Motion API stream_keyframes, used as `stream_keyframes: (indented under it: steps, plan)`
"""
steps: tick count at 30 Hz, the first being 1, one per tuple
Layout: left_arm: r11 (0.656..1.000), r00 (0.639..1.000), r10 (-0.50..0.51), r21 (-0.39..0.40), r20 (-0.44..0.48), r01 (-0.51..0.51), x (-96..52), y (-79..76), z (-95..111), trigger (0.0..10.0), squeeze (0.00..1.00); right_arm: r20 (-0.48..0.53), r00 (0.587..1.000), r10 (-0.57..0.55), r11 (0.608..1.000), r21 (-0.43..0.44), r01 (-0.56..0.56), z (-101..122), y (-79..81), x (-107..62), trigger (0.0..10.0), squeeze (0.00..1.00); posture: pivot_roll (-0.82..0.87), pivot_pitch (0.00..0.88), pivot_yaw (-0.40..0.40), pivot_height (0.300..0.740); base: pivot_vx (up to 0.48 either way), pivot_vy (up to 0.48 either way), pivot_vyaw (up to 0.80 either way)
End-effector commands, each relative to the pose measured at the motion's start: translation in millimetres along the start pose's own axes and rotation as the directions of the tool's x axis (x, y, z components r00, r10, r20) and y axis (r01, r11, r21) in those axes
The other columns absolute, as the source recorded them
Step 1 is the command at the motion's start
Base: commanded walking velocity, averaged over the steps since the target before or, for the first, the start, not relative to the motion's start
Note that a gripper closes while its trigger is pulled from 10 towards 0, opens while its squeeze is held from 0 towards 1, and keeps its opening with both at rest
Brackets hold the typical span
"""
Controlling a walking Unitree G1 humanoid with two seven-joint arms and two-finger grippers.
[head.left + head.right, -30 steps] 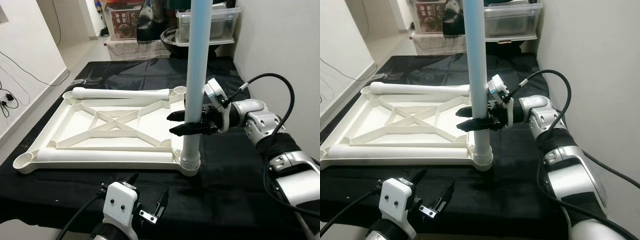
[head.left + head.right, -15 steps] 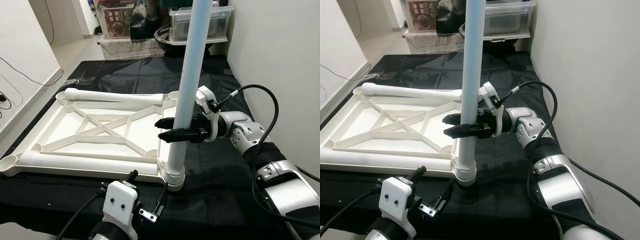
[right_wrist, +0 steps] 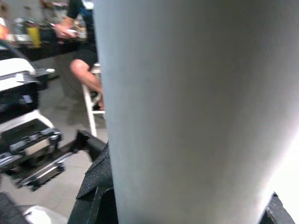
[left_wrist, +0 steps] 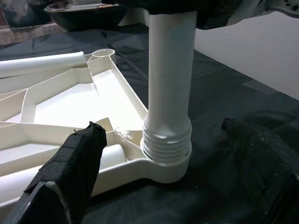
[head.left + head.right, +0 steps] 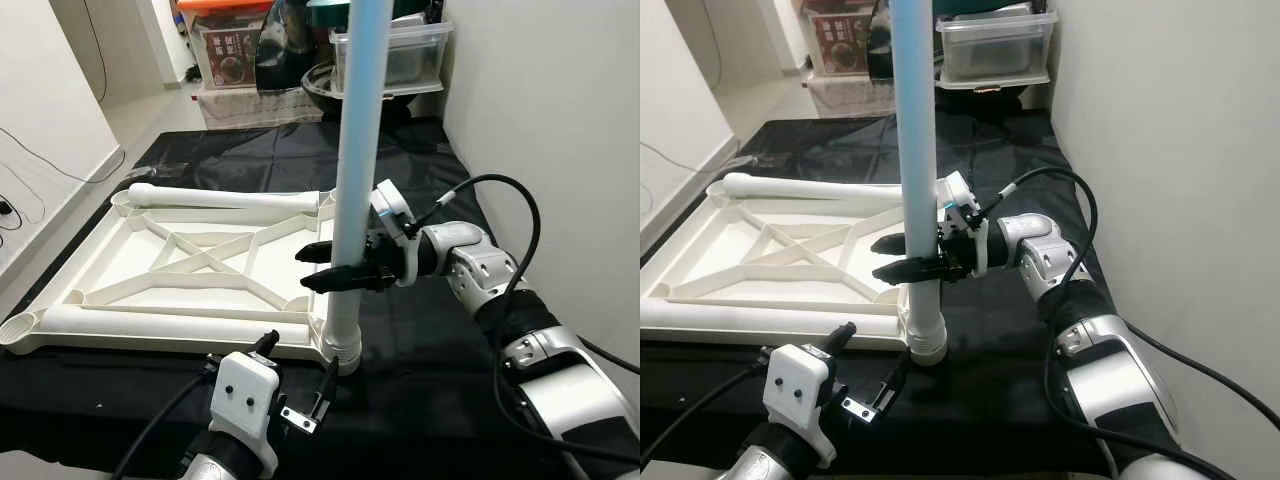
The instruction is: Building children table
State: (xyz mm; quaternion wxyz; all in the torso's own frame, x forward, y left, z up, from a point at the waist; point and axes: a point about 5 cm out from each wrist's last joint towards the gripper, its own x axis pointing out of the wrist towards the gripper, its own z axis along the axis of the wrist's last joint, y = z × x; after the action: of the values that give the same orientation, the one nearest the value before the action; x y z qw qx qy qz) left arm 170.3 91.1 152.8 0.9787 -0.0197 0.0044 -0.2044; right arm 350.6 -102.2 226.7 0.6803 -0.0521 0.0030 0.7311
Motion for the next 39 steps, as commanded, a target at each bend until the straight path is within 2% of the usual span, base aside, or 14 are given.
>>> stream_keyframes:
  steps: [1,2,5,12,19,21,23,24,25,27,30,31,32,39]
  plan:
    - [1.000,1.000,0.013,0.012,-0.014,-0.013,-0.5,3.3,-3,10.0,0.00,-0.177,0.978,-0.109,0.993,0.015,0.113,-22,-3.2,-3.1,10.0,0.00,0.08,0.114,0.049,0.740,0.000,0.000,0.00]
    - [1.000,1.000,0.013,0.012,-0.014,-0.013,-0.5,3.3,-3,10.0,0.00,-0.177,0.978,-0.109,0.993,0.015,0.113,-22,-3.2,-3.1,10.0,0.00,0.08,0.114,0.049,0.740,0.000,0.000,0.00]
    - [1.000,1.000,0.020,0.015,-0.011,-0.020,0.2,3.9,-3,10.0,0.00,-0.183,0.916,-0.357,0.933,-0.010,0.361,-24,-21.0,1.9,10.0,0.00,0.08,0.110,0.045,0.740,0.000,0.000,0.00]
    - [1.000,1.000,0.026,0.016,-0.011,-0.026,0.1,4.8,-3,10.0,0.00,-0.172,0.848,-0.501,0.863,-0.024,0.505,-27,-29.2,3.3,10.0,0.00,0.08,0.109,0.041,0.740,0.000,0.000,0.00]
    - [0.999,0.999,0.034,0.023,-0.011,-0.034,0.1,6.8,-4,10.0,0.00,-0.180,0.712,-0.678,0.725,-0.002,0.689,-35,-37.4,5.1,10.0,0.00,0.07,0.105,0.042,0.740,0.000,0.000,0.00]
    - [0.999,0.999,0.034,0.023,-0.011,-0.034,0.1,6.8,-4,10.0,0.00,-0.180,0.712,-0.678,0.725,-0.002,0.689,-35,-37.4,5.1,10.0,0.00,0.07,0.105,0.042,0.740,0.000,0.000,0.00]
    - [0.999,0.999,0.034,0.022,-0.007,-0.034,1.0,6.6,-4,10.0,0.00,-0.187,0.592,-0.784,0.600,0.017,0.800,-40,-42.8,3.4,10.0,0.00,0.07,0.105,0.042,0.740,0.000,0.000,0.00]
    - [0.999,0.999,0.034,0.022,-0.007,-0.034,1.0,6.6,-4,10.0,0.00,-0.187,0.592,-0.784,0.600,0.017,0.800,-40,-42.8,3.4,10.0,0.00,0.07,0.105,0.042,0.740,0.000,0.000,0.00]
    - [0.999,0.999,0.034,0.023,-0.006,-0.034,1.3,6.6,-4,10.0,0.00,-0.187,0.542,-0.819,0.548,0.023,0.836,-41,-44.6,2.2,10.0,0.00,0.07,0.105,0.042,0.740,0.000,0.000,0.00]
    - [0.999,0.999,0.034,0.023,-0.006,-0.034,1.3,6.6,-4,10.0,0.00,-0.187,0.542,-0.819,0.548,0.023,0.836,-41,-44.6,2.2,10.0,0.00,0.07,0.105,0.042,0.740,0.000,0.000,0.00]
    - [0.999,0.999,0.034,0.026,-0.007,-0.033,1.6,7.3,-4,10.0,0.00,-0.202,0.341,-0.918,0.327,0.102,0.940,-47,-47.6,4.4,10.0,0.00,0.07,0.101,0.042,0.740,0.000,0.000,0.00]
    - [0.999,0.999,0.034,0.026,-0.007,-0.033,1.6,7.3,-4,10.0,0.00,-0.202,0.341,-0.918,0.327,0.102,0.940,-47,-47.6,4.4,10.0,0.00,0.07,0.101,0.042,0.740,0.000,0.000,0.00]
    - [0.999,0.999,0.033,0.027,-0.007,-0.033,1.8,7.7,-4,10.0,0.00,-0.217,0.269,-0.938,0.246,0.125,0.961,-52,-47.0,7.8,10.0,0.00,0.07,0.094,0.044,0.740,0.000,0.000,0.00]
    - [0.999,0.999,0.033,0.031,-0.008,-0.033,1.5,8.2,-5,10.0,0.00,-0.229,0.144,-0.963,0.128,0.080,0.988,-52,-47.8,12.7,10.0,0.00,0.07,0.092,0.045,0.740,0.000,0.000,0.00]
